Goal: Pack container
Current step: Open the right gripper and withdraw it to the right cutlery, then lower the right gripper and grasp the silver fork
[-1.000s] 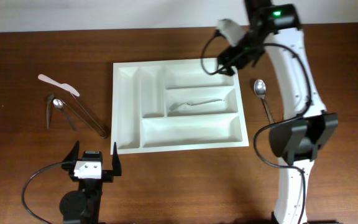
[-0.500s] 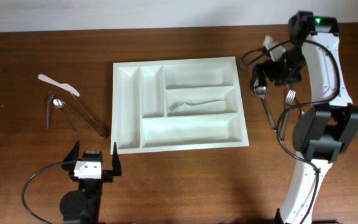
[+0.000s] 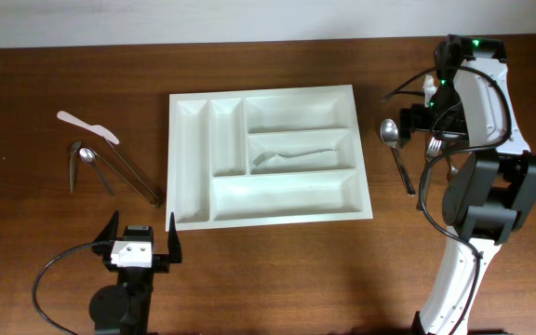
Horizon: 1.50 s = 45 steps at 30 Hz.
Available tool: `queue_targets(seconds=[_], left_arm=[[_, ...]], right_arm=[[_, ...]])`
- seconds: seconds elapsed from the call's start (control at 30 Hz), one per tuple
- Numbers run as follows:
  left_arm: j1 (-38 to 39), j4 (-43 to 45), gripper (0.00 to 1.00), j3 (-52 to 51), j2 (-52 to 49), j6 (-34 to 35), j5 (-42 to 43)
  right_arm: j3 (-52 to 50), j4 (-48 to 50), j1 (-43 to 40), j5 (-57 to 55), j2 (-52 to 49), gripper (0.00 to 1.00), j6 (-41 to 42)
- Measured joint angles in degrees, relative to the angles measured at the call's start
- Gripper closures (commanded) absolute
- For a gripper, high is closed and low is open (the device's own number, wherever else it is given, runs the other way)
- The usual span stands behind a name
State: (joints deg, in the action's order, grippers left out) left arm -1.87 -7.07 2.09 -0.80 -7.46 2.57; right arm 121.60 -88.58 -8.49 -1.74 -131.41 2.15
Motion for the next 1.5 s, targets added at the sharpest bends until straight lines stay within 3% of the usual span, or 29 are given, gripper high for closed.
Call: queue_targets(seconds=[0.4,0.77,1.27,1.5], left_arm=[[0.0,0.0,0.01,0.0,0.0,0.0,0.0],[0.0,0.0,0.01,0.0,0.0,0.0,0.0],[0.0,0.0,0.01,0.0,0.0,0.0,0.0],[0.0,0.0,0.01,0.0,0.0,0.0,0.0]], right_arm=[[-0.9,1.25,0.0,-6.93,0.07,0.14,14.93],[-15.26,13.27,0.0,-6.84,0.17,0.17,22.86],[-23.89,25.83,-0.13,0.57,2.71,0.32,16.59],[-26.01,28.26,-0.46,2.19,3.74,0.5,15.28]])
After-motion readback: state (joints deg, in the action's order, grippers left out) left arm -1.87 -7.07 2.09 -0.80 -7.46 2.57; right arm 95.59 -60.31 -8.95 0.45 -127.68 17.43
